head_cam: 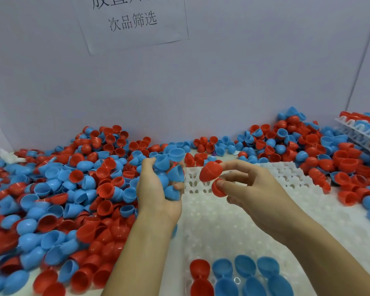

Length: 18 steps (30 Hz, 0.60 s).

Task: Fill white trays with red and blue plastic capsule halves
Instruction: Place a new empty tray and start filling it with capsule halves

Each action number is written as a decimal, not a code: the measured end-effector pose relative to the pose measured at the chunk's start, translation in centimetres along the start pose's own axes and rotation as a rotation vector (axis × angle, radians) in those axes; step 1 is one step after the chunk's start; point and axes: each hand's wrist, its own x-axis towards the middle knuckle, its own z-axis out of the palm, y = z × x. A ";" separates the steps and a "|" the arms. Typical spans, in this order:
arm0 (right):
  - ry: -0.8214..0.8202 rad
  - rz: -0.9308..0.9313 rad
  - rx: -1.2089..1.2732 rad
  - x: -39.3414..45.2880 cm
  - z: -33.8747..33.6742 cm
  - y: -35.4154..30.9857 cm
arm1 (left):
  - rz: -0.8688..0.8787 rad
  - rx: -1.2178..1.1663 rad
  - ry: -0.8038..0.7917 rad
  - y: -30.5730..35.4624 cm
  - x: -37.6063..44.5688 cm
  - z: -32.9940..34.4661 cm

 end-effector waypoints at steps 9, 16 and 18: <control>0.112 -0.159 -0.015 -0.3 1.5 -0.3 | 0.188 0.554 0.038 -2.9 -0.7 1.0; 0.210 -0.206 -0.030 -0.2 1.6 -0.2 | 0.247 0.604 -0.087 -2.7 -1.1 1.0; 0.225 -0.220 -0.038 -0.2 1.6 -0.2 | 0.265 0.604 -0.130 -2.8 -1.4 1.1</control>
